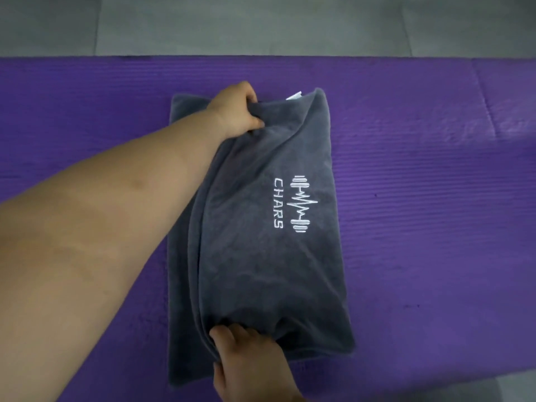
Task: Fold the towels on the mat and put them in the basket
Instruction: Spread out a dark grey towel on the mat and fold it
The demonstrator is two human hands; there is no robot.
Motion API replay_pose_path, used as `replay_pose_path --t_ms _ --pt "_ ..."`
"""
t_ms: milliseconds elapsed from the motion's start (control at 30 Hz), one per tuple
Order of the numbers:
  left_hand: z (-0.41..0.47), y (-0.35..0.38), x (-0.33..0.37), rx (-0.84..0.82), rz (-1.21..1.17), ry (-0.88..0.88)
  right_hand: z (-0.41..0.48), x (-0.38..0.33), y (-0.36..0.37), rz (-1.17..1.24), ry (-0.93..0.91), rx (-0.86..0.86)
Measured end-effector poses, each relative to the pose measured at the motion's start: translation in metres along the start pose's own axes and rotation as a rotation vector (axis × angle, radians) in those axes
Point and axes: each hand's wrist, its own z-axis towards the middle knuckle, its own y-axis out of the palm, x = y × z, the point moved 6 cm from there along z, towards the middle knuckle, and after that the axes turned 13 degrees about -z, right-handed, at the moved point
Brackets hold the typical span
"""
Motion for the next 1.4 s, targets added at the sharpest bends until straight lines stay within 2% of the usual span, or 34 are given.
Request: replay_pose_path --t_ms 133,267,500,700,800,867,967,1100,1167,1267,1300,1400 --pt "-0.003 0.004 0.006 -0.074 0.04 0.036 0.0 0.0 -0.004 -0.018 -0.003 0.03" --pt "-0.009 -0.005 0.012 0.007 0.14 0.047 -0.003 -0.003 -0.005 -0.022 -0.011 0.058" --pt "-0.005 -0.053 0.01 0.101 -0.16 0.024 -0.014 -0.011 -0.009 0.042 -0.042 0.172" --pt "-0.001 -0.095 -0.024 0.261 -0.125 -0.063 -0.01 -0.035 -0.01 0.056 -0.095 0.189" --pt "-0.008 -0.081 -0.053 0.213 -0.163 -0.177 -0.007 -0.049 0.0 0.002 -0.085 0.163" --pt "-0.025 -0.07 -0.066 0.24 -0.192 -0.209 -0.007 -0.055 0.008 -0.014 -0.08 0.132" --pt "-0.067 -0.058 -0.075 0.329 -0.257 -0.156 -0.012 -0.061 0.005 0.029 -0.157 0.103" --pt "-0.171 -0.021 -0.085 0.339 -0.344 -0.191 -0.021 -0.027 -0.027 0.108 -0.344 0.305" --pt "-0.231 0.0 -0.092 0.343 -0.397 -0.256 -0.026 0.012 -0.035 0.013 -0.373 0.365" --pt "-0.302 0.028 -0.107 0.361 -0.417 -0.364 -0.041 0.061 -0.031 -0.22 -0.495 0.298" --pt "-0.318 0.034 -0.107 0.373 -0.374 -0.322 -0.047 0.072 -0.025 -0.293 -0.555 0.256" --pt "-0.339 0.041 -0.089 0.37 -0.073 0.015 -0.061 0.091 -0.009 -0.397 -0.691 0.206"
